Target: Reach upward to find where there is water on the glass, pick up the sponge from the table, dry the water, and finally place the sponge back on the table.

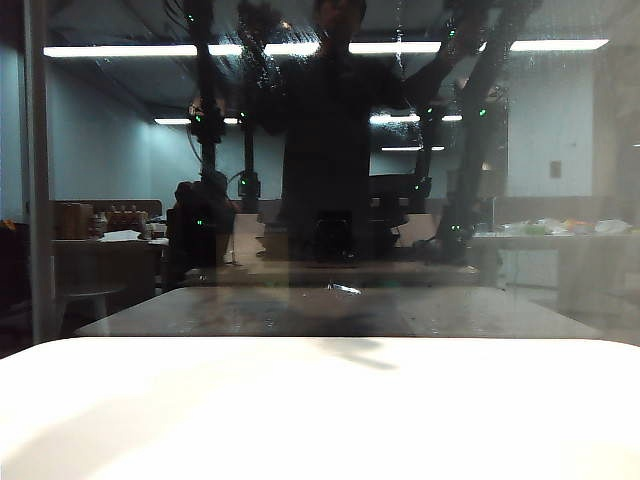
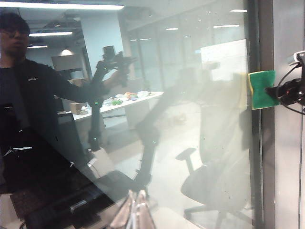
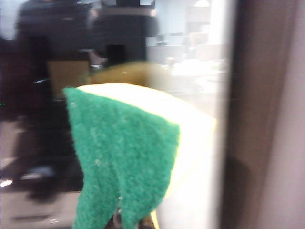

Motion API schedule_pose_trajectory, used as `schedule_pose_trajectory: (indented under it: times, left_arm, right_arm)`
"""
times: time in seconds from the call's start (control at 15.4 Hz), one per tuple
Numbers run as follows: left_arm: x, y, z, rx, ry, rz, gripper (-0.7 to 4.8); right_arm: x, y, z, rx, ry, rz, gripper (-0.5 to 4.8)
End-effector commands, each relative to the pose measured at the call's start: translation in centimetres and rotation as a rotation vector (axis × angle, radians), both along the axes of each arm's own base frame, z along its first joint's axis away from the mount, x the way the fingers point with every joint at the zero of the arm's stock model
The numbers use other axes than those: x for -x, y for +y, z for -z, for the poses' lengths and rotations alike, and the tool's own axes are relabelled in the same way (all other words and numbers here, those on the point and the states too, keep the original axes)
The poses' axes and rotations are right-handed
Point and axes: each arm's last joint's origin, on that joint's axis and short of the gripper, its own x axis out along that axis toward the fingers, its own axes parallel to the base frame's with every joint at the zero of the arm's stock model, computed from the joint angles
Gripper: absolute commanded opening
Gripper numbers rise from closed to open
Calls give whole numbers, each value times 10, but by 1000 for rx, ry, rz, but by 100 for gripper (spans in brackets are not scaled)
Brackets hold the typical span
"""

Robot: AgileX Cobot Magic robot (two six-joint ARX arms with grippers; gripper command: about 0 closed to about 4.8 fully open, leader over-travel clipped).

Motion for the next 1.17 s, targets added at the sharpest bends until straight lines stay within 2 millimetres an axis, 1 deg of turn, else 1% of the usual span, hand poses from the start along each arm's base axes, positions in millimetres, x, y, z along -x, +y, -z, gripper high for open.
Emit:
schedule_pose_trajectory:
  times: [0.06, 0.26, 0.39, 0.45, 0.52, 0.58, 0.71, 0.91, 1.04, 1.17]
  left_arm:
    - [3, 1, -2, 3, -22, 0, -5]
    - [3, 1, -3, 4, -26, 0, -5]
    - [3, 1, -3, 4, -27, 1, -5]
    - [3, 1, -3, 4, -28, 1, -5]
    - [3, 1, -3, 5, -27, 0, -5]
    - [3, 1, -3, 5, -27, 1, -5]
    - [3, 1, -3, 5, -26, 1, -5]
    - [3, 1, -3, 6, -28, 0, -5]
    - [3, 0, -3, 6, -29, 1, -5]
    - [3, 1, -3, 6, -29, 0, -5]
  right_arm:
    - [-12, 27, 3, 1, 4, -98, -9]
    - [-34, 64, 16, 3, 47, -214, -9]
    - [-50, 94, 27, 1, 83, -299, -9]
    - [-55, 105, 32, 0, 97, -326, -9]
    - [-62, 126, 38, 0, 116, -363, -9]
    - [-68, 142, 44, 0, 130, -379, -9]
    - [-76, 172, 53, 3, 145, -437, -9]
    - [-81, 218, 67, 12, 162, -518, -9]
    - [-78, 254, 75, 26, 173, -584, -9]
    - [-75, 270, 78, 49, 173, -549, -9]
